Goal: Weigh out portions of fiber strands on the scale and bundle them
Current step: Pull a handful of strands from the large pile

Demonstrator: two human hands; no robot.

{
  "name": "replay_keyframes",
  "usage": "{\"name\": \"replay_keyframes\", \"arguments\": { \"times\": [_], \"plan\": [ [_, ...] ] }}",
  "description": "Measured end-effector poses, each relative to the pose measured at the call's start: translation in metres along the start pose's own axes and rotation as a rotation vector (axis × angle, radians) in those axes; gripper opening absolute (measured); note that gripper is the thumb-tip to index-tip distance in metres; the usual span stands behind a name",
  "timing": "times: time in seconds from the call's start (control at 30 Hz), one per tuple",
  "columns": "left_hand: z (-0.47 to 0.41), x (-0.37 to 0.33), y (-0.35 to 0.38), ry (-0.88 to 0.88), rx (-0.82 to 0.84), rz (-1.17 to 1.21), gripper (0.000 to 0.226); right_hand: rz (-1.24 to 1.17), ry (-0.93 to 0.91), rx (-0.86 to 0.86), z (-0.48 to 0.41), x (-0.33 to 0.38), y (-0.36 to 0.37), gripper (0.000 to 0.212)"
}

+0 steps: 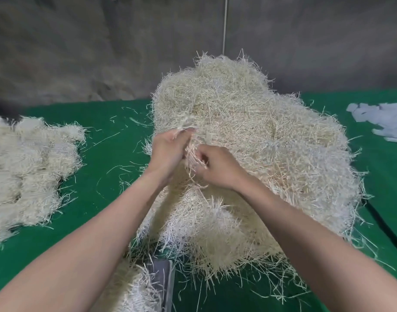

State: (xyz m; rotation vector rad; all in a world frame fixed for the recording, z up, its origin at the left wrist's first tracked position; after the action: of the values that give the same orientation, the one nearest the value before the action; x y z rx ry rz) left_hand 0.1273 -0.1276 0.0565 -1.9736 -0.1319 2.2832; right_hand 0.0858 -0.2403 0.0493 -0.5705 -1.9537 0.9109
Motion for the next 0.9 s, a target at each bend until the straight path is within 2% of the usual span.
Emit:
{"name": "replay_keyframes", "arguments": {
  "times": [0.07,0.17,0.27,0.33,0.37,0.43,0.47,0.6,0.73,0.8,0.9],
  "plan": [
    [-0.006,0.005,-0.022,-0.079,-0.109,0.158,0.018,-0.002,0.019,0.015,-0.004,-0.016,0.000,0.035],
    [-0.016,0.018,-0.056,-0.199,-0.212,0.411,0.016,0.157,0.118,0.161,0.015,-0.056,-0.001,0.038],
    [-0.021,0.022,-0.071,-0.195,-0.272,0.375,0.027,0.361,0.263,0.298,0.045,-0.099,0.000,0.033],
    [-0.022,0.023,-0.068,-0.200,-0.277,0.336,0.028,0.377,0.346,0.313,0.060,-0.120,-0.003,0.013],
    [-0.022,0.024,-0.065,-0.210,-0.274,0.336,0.028,0.358,0.371,0.307,0.067,-0.128,-0.003,0.011],
    [-0.021,0.024,-0.057,-0.230,-0.278,0.335,0.020,0.321,0.437,0.295,0.083,-0.138,-0.005,0.040],
    [-0.019,0.025,-0.054,-0.235,-0.294,0.323,0.016,0.313,0.461,0.287,0.090,-0.141,-0.007,0.048],
    [-0.015,0.031,-0.059,-0.256,-0.402,0.326,0.024,0.372,0.471,0.321,0.105,-0.145,-0.010,0.049],
    [-0.013,0.025,-0.052,-0.253,-0.271,0.269,0.025,0.212,0.370,0.404,0.090,-0.098,-0.016,0.068],
    [-0.007,0.017,-0.044,-0.221,-0.230,0.198,0.032,0.066,0.278,0.278,0.068,-0.060,-0.036,0.067],
    [0.000,0.008,-0.030,-0.193,-0.138,0.209,0.035,0.065,0.118,-0.080,0.029,-0.017,-0.069,0.058]
  ]
}}
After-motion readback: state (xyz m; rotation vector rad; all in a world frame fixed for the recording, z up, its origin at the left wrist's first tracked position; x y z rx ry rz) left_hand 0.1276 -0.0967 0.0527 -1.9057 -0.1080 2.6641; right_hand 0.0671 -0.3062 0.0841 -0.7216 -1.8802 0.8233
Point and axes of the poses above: each hand's wrist, its own z-axis away from the middle knuckle, its own y-axis out of the palm, x = y × z, the point moved 7 cm from there along -z, towards the middle knuckle, and after that the axes turned 13 degrees about -y, right-handed, at the moved point
